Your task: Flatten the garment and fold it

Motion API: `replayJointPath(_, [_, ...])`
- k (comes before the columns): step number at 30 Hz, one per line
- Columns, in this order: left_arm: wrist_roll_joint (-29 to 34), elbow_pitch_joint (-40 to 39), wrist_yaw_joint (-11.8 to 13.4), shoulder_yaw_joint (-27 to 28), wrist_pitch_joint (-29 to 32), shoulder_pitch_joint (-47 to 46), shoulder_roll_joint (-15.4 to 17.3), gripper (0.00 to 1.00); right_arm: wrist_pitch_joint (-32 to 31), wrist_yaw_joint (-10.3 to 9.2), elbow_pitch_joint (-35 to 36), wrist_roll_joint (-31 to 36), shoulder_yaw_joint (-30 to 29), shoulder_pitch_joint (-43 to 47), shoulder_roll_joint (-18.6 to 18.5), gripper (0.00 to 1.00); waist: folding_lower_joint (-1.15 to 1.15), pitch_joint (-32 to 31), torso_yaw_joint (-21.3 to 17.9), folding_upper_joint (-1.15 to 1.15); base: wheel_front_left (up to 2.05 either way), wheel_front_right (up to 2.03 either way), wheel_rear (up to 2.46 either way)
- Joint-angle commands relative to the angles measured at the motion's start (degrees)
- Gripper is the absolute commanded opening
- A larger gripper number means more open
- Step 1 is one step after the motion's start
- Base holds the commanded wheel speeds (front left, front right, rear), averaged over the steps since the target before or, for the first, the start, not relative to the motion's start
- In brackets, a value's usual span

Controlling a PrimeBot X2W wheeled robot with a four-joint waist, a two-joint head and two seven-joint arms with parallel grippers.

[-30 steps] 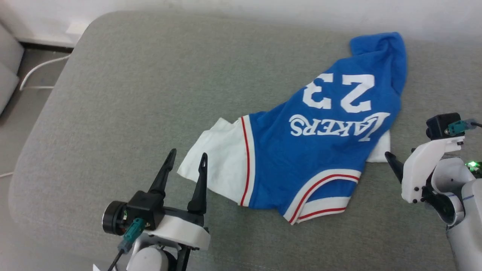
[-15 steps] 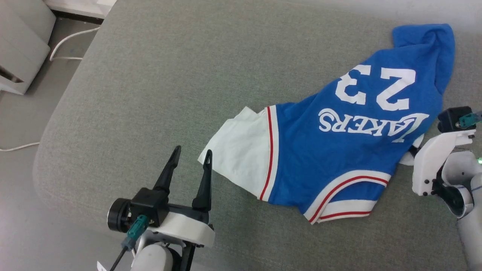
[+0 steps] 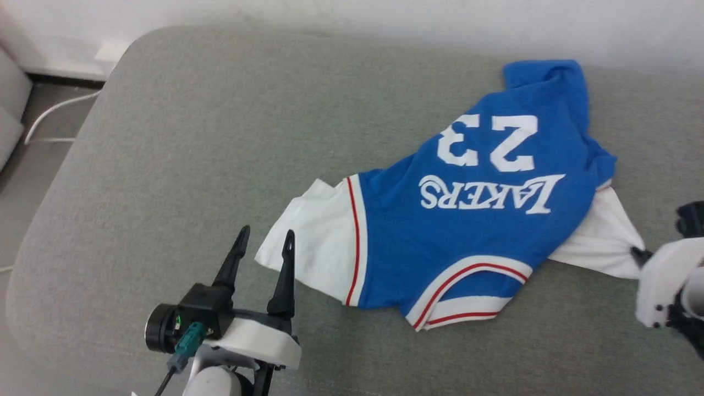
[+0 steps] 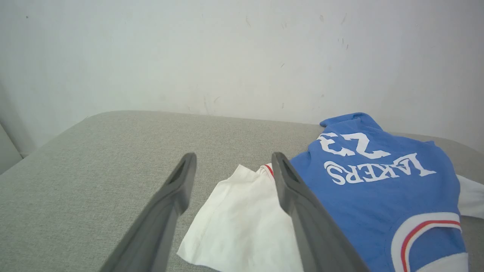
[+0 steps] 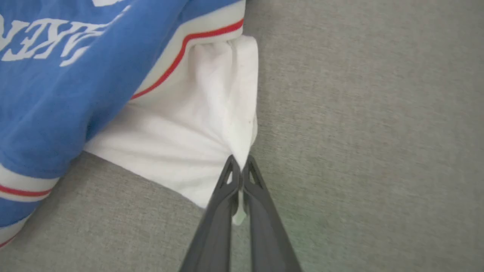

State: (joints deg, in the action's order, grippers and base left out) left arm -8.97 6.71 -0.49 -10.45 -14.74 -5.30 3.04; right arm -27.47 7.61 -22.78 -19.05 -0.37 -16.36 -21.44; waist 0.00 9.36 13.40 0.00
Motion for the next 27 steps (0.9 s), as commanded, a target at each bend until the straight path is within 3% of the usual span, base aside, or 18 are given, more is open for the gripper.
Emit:
replayJointPath(1, [0.62,0.19,-0.49,0.39,-0.26,0.92,-0.16,1.0,-0.57,-0.12,2.06,-0.39,-1.33,1.36,-0.96,0.0,0.0,-3.54,-3.71,0.0,0.0,0.0,0.0])
replayJointPath(8, [0.54,0.2,-0.93,0.52,-0.26,1.65,-0.16,1.0,-8.43,-0.12,10.88,3.21,-11.72,9.85,-4.75,0.0,0.0,-4.76,-5.5,0.0,0.0,0.0,0.0])
replayJointPath(13, [0.3,0.49,-1.01,0.38,-0.26,1.7,-0.16,1.0,-7.76,-0.12,9.85,4.87,-16.77,13.36,-1.97,0.0,0.0,-4.65,-5.76,0.0,0.0,0.0,0.0])
replayJointPath(14, [0.37,0.67,-1.07,0.43,-0.26,1.8,-0.16,1.0,-6.37,-0.12,9.42,5.29,-17.04,13.53,-1.29,1.0,0.0,-4.72,-5.79,0.0,0.0,0.0,0.0])
replayJointPath(22, [0.29,5.25,-2.98,0.9,0.1,3.27,1.12,1.0,7.8,-0.12,12.31,8.42,-13.24,13.04,1.29,1.0,0.0,-5.83,-7.78,0.0,0.0,0.0,0.0])
replayJointPath(27, [-0.69,8.65,-2.57,1.38,10.58,2.32,2.86,1.0,14.89,-0.12,19.44,9.25,-11.19,14.89,5.27,1.0,0.0,-5.25,-10.37,0.0,0.0,0.0,0.0])
